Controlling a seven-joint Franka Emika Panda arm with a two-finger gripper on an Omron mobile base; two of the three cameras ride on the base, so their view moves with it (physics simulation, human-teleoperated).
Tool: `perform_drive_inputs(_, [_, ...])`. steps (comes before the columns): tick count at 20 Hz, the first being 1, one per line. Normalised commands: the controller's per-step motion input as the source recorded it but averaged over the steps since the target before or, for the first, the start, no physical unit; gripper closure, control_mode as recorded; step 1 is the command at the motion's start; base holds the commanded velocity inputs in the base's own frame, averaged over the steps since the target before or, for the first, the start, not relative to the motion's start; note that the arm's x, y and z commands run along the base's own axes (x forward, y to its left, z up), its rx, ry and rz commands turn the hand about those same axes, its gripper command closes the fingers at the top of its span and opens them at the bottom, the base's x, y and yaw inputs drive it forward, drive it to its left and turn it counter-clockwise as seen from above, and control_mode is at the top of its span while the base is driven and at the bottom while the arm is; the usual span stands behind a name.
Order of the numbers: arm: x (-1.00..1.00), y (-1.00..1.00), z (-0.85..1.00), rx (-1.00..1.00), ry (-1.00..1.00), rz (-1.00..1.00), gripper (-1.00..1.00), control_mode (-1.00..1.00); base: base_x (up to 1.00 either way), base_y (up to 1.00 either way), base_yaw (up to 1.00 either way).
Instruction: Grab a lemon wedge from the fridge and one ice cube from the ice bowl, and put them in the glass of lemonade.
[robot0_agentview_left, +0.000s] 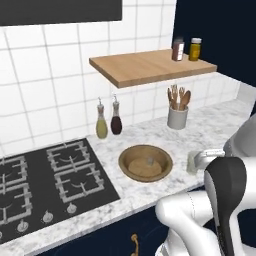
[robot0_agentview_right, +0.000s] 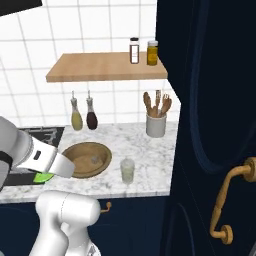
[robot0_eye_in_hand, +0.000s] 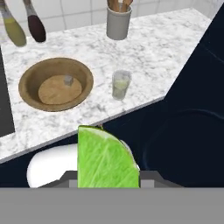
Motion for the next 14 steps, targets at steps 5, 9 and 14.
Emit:
perform_drive_inputs(5, [0.0, 0.0, 0.0, 0.0, 0.0, 0.0, 1.0, 1.0, 0.0, -0.38, 0.0])
perform_drive_inputs(9, [0.0, 0.0, 0.0, 0.0, 0.0, 0.0, 1.0, 1.0, 0.0, -0.07, 0.0])
perform_drive_inputs(14, [0.59, -0.12, -0.23, 0.02, 0.11, 0.0, 1.0, -1.0, 0.03, -0.02, 0.0])
